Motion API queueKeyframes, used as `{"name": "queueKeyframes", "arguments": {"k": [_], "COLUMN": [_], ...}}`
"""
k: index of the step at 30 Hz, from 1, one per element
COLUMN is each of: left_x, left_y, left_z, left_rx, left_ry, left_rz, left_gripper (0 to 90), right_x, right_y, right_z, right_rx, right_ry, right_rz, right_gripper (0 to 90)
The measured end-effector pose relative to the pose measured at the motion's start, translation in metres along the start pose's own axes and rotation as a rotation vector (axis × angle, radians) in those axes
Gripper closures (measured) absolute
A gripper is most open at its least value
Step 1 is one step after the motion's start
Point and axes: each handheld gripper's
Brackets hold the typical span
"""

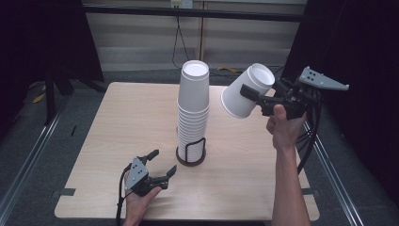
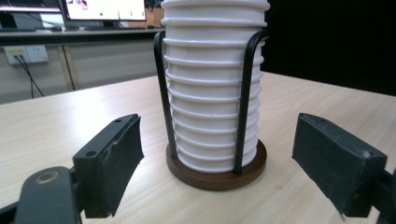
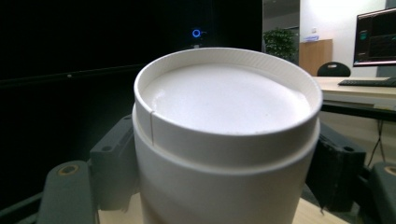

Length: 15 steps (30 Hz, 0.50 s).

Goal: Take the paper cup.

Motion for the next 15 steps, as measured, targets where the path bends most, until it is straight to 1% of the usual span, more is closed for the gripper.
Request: {"name": "queueKeyframes", "arguments": {"k": [1,2,4,5,6,7,8,10,11,13,14,15], "left_x": [-0.001,-0.002,-0.002,-0.003,-0.005,-0.004,-0.005,-0.008,-0.008,-0.009,-0.01,-0.011], "left_y": [-0.001,-0.001,0.001,0.001,0.001,0.001,0.001,-0.001,-0.001,-0.002,-0.003,-0.004], "left_z": [0.001,0.001,0.004,0.005,0.006,0.008,0.009,0.013,0.013,0.016,0.017,0.019], "left_rx": [-0.009,-0.014,-0.012,-0.015,-0.026,-0.027,-0.025,-0.016,-0.016,-0.014,-0.012,-0.014], "left_ry": [0.013,0.029,0.007,0.006,0.026,0.014,0.012,0.006,0.006,0.015,0.02,0.01], "left_rz": [0.003,-0.004,-0.003,-0.006,-0.013,-0.02,-0.025,-0.056,-0.056,-0.084,-0.086,-0.091], "left_gripper": [15.7,15.7,15.7,15.7,15.7,15.7,15.7,17.1,17.7,18.3,18.3,18.3], "right_x": [-0.001,-0.001,0.0,0.0,0.0,0.0,0.001,0.003,0.003,0.005,0.005,0.006], "right_y": [0.0,0.0,0.0,0.001,0.001,0.001,0.001,0.001,0.001,0.003,0.004,0.004], "right_z": [-0.007,-0.011,-0.014,-0.017,-0.021,-0.024,-0.026,-0.035,-0.035,-0.044,-0.047,-0.05], "right_rx": [0.009,0.013,0.019,0.019,0.018,0.02,0.025,0.047,0.047,0.044,0.047,0.047], "right_ry": [-0.005,-0.006,-0.01,-0.013,-0.018,-0.02,-0.02,-0.017,-0.017,-0.028,-0.034,-0.038], "right_rz": [0.0,0.003,-0.001,-0.001,0.004,0.007,0.007,0.008,0.008,0.014,0.013,0.015], "right_gripper": [22.8,22.8,22.8,22.8,22.8,22.8,22.8,22.8,22.8,22.8,22.8,22.8]}}
Point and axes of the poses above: each handheld gripper's, and its own axes: y roughly backward along the jaws, z roughly out of its top, x roughly to its left, and after that the axes turned 1 degree about y, right-handed
